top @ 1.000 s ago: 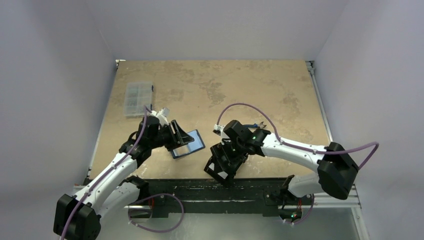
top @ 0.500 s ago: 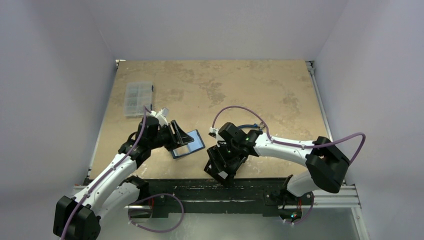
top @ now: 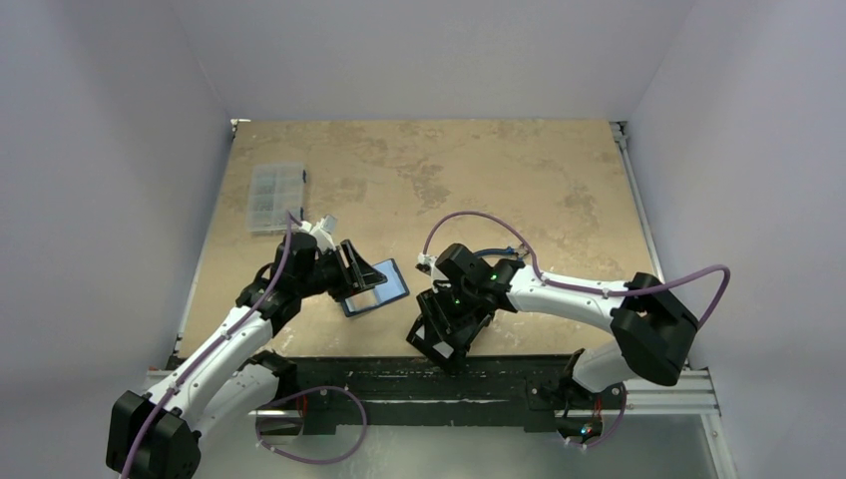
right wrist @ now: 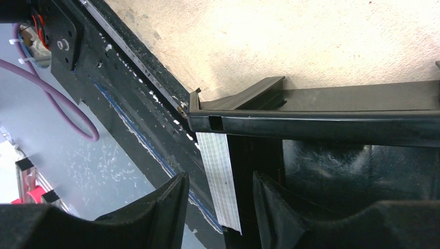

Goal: Put the credit cards into the card holder
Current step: Pick up the credit card from the storage box.

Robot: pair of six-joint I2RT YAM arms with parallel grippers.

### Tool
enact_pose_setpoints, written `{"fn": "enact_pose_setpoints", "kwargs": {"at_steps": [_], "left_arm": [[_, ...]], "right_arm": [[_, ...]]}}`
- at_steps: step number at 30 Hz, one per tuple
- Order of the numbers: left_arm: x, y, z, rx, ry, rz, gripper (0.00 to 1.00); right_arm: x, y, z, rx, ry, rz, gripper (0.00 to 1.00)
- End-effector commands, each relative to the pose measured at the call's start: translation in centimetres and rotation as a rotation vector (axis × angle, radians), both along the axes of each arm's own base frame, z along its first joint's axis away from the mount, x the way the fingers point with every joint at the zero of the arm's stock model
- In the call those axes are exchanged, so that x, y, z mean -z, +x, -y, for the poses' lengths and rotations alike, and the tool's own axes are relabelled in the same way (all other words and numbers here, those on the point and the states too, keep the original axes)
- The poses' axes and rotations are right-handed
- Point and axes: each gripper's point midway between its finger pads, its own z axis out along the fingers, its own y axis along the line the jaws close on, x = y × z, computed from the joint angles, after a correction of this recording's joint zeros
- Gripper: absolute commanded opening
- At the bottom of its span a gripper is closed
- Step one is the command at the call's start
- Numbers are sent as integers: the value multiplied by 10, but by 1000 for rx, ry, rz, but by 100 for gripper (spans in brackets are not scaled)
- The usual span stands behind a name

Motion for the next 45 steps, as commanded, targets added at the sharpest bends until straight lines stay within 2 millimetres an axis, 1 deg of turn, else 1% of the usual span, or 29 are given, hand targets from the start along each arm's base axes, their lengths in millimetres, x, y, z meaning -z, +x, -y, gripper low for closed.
{"fn": "enact_pose_setpoints", "kwargs": {"at_steps": [1,9,26,30,34,38,42,45], "left_arm": [[-12,4,2,12,-9,47,50],[-10,4,2,11,-8,45,50],[-10,4,2,11,-8,49,50],[-9,4,2,8,-6,49,50],[-6,5,-1,-5,12,45,50],[1,4,-9,-26,62,27,49],[6,-2,-10,-8,80,3,49],[6,-3,-11,-5,80,3,49]], "right_arm": [[-21,2,-11,-11,73,22,53],[-23,2,-8,-7,63,34,42],[-31,6,-1,5,43,73,13],[-35,10,3,18,27,98,9],[-41,15,8,38,9,129,0],[-41,23,17,68,-39,170,0],[-40,35,26,115,-90,228,0],[-36,49,37,173,-158,287,0]]}}
